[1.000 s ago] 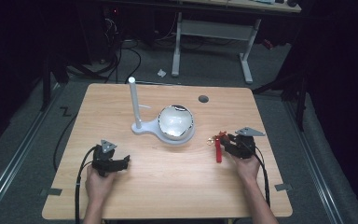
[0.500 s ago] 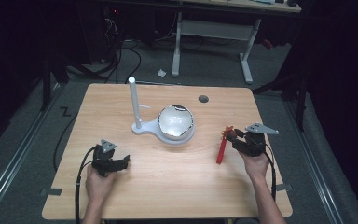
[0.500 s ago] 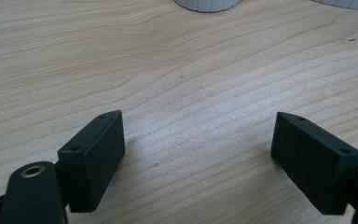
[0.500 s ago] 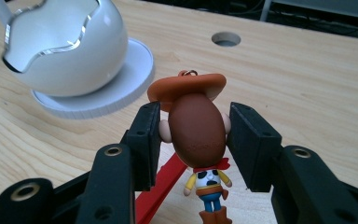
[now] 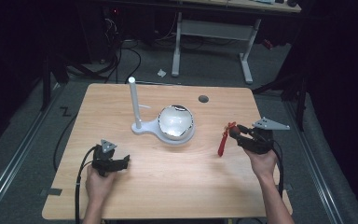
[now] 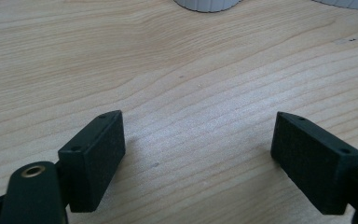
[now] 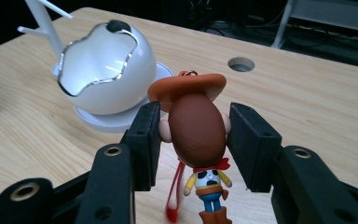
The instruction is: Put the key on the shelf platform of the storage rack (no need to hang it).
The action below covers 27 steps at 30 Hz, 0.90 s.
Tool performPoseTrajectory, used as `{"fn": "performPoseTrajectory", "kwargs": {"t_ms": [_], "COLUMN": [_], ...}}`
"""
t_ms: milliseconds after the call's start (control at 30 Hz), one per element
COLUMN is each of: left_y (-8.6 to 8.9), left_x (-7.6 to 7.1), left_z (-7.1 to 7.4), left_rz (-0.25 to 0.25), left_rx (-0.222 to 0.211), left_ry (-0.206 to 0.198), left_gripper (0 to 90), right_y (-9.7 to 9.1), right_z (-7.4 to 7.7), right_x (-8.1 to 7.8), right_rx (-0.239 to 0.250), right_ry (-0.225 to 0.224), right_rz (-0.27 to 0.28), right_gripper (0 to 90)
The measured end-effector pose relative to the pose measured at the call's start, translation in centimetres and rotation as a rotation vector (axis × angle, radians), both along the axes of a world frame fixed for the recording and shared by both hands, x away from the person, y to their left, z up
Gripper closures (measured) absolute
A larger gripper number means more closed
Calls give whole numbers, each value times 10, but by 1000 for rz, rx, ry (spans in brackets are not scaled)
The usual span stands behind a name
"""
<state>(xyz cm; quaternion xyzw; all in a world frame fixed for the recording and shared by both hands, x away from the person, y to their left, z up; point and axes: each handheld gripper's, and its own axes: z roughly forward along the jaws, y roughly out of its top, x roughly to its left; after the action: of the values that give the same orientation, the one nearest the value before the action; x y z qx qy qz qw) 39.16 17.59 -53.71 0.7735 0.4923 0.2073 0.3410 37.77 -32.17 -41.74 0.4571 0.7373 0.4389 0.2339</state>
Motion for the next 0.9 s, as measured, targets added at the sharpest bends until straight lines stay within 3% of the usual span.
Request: {"fn": "performPoseTrajectory", "kwargs": {"t_ms": [333,467,633,900], "left_y": [0,0,0,0], "left_x": [0,0,0,0], "left_z": [0,0,0,0], "left_rz": [1,1,1,1], "left_rx": [0,0,0,0], "left_ry": [0,0,0,0], "left_gripper": [181,181,181,181], "right_y": [6,12,31,54], "right_z": [28,38,48,60], "right_x": [-6,-7,-5,2], "right_rx": [13,43,65,56], "right_ry": [-38,-42,-51,-60], "right_rz": [72,116,198,268], "right_gripper": [556,556,556,556]}}
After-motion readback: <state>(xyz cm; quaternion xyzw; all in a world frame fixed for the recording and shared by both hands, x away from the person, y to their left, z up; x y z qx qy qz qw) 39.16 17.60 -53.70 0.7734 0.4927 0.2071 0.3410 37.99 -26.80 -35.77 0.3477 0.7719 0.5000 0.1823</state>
